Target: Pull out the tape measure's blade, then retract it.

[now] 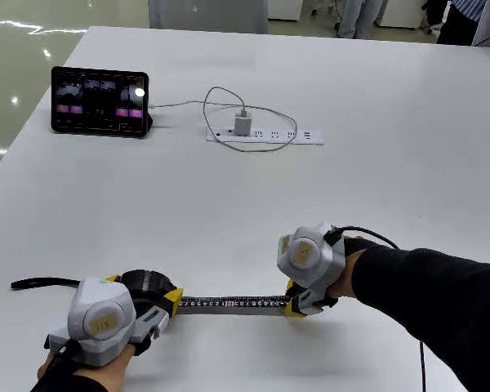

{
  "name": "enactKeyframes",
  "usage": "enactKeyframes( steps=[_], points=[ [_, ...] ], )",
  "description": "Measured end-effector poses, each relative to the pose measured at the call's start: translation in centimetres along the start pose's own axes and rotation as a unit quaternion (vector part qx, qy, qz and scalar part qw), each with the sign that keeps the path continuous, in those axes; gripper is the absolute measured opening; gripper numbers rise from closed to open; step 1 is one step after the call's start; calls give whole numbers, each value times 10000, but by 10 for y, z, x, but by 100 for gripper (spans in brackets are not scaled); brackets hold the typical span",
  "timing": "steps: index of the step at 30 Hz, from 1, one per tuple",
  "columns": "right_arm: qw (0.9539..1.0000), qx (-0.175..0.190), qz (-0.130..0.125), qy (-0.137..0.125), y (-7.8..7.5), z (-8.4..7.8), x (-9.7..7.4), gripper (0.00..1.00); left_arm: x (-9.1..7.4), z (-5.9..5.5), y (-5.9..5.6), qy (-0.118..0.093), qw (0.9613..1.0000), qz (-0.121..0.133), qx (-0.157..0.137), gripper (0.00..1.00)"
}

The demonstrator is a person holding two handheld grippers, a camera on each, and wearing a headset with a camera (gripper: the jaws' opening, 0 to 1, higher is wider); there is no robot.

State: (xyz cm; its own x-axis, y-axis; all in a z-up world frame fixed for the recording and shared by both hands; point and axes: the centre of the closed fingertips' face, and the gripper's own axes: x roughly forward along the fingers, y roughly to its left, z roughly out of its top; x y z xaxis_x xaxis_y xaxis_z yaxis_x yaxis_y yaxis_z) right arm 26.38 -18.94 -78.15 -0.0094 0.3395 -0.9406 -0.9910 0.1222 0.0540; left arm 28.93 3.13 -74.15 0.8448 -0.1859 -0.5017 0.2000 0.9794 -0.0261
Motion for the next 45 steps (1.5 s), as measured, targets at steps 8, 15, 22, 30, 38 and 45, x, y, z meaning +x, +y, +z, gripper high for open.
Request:
enactKeyframes(
  steps=[8, 15, 22, 30, 38, 45],
  points=[
    [10000, 79, 8, -3, 0, 2, 1, 10, 0, 0, 0, -5, 10000, -8, -9, 59],
    [10000, 48, 3, 19, 0, 4, 2, 10, 0, 0, 0, 1, 10000, -9, -18, 59],
    [10000, 92, 35, 7, 0, 5, 3, 10, 0, -1, 0, 5, 10000, -20, -32, 59],
    [9999, 88, 50, -17, 1, 8, 3, 10, 0, -1, 0, 12, 10000, -32, -33, 58],
    [9999, -56, 71, -80, 2, 10, 4, 10, 0, 0, 0, 7, 10000, -31, -23, 59],
    [9998, -51, 99, -140, 1, 12, 5, 10, 0, 0, 0, 2, 10000, -34, -20, 58]
  ],
)
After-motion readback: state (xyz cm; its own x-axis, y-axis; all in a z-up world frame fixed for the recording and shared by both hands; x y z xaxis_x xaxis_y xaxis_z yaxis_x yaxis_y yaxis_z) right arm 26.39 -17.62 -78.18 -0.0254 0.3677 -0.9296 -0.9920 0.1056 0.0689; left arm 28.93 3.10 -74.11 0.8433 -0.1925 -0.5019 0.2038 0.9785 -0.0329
